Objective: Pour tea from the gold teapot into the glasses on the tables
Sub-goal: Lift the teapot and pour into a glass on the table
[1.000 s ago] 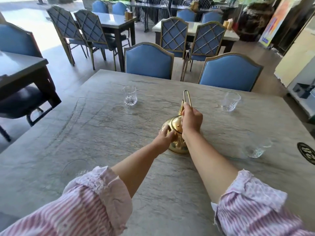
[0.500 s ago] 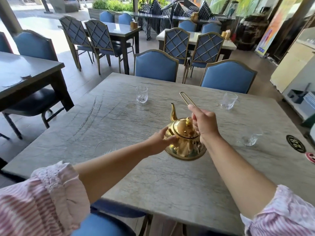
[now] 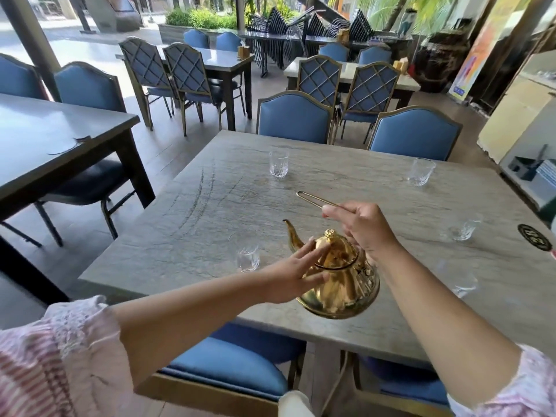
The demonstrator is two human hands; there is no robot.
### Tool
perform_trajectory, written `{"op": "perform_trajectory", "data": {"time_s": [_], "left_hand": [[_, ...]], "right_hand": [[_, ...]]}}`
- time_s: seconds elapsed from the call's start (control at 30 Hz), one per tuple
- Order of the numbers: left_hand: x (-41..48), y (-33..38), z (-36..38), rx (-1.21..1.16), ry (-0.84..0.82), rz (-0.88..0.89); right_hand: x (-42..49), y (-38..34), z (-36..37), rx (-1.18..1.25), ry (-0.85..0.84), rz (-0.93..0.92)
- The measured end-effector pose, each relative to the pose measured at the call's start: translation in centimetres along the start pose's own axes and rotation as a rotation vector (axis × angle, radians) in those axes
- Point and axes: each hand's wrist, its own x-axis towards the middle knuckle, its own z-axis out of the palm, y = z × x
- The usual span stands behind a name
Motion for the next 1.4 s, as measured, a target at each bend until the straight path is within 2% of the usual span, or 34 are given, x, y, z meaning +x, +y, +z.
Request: {"op": "perform_trajectory", "data": {"time_s": [0.3, 0.63, 1.4], "left_hand": [[-2.9, -2.6, -0.4, 0.174, 0.03, 0.029], [-4.1, -3.9, -0.2, 0.115, 0.037, 0.005], [-4.1, -4.8, -0.2, 0.08, 0.046, 0.021]], "right_hand": [[0.2, -2.0, 3.9, -0.049, -0.158, 0.008], [2.0, -2.5, 6.8, -0.128, -0.304, 0.068], [2.9, -4.0, 8.5, -0.343, -0.376, 0.118]]}}
